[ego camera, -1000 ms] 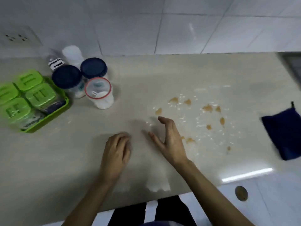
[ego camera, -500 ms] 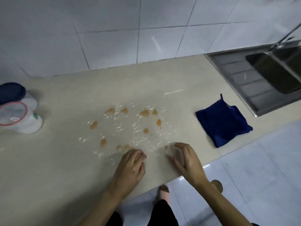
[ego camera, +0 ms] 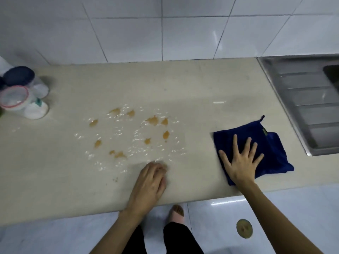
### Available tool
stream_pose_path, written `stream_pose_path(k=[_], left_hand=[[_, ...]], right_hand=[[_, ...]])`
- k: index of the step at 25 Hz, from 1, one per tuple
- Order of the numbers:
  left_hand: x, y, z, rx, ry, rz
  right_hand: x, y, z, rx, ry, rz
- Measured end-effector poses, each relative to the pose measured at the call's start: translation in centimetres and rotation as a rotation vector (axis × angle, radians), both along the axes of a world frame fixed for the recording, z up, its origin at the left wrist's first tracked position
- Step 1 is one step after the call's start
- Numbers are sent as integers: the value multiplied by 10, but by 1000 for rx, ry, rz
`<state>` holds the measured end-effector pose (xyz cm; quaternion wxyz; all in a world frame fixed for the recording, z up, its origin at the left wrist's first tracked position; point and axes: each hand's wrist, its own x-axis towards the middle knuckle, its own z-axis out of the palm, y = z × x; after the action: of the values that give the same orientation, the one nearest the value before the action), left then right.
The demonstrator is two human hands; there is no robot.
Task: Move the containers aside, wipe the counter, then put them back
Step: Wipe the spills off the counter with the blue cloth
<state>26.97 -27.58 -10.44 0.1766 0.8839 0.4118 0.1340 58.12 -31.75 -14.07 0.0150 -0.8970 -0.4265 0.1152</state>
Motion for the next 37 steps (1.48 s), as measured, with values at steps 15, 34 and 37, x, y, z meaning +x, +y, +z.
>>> stream_pose_path(k=[15, 34, 37], left_hand=[[-170, 32, -24, -57, -13, 338], [-273, 85, -41, -48, -64, 449], [-277, 86, -38, -95, -192, 540]], right_hand=[[-120, 3, -2, -34, -27, 319], [-272, 36, 5, -42, -36, 103], [-368, 65, -2, -4, -23, 495]])
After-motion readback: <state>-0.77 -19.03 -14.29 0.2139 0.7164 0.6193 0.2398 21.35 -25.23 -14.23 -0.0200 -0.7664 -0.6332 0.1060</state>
